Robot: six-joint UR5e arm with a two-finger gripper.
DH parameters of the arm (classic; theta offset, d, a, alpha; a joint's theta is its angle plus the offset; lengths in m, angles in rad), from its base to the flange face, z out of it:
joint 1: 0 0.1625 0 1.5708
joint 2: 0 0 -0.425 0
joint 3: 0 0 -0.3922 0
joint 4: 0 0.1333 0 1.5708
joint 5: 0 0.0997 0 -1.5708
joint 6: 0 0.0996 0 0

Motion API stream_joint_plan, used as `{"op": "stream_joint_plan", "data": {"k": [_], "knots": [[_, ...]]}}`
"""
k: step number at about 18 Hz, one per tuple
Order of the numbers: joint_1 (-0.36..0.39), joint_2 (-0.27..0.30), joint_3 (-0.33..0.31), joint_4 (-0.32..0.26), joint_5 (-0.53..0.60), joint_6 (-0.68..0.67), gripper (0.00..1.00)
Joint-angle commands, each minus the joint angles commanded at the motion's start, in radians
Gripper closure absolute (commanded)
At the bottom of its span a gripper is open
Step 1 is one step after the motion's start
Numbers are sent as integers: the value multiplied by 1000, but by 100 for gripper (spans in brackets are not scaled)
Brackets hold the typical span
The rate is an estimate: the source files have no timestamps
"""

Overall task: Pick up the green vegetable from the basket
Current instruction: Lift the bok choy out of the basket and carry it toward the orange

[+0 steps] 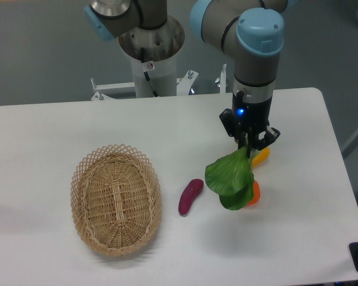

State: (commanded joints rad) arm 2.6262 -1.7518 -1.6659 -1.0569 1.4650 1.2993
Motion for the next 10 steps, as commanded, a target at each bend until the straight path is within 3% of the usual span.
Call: {"op": "stream_joint_plan", "data": {"k": [10], "knots": [[2,0,9,0,-2,0,72]]}}
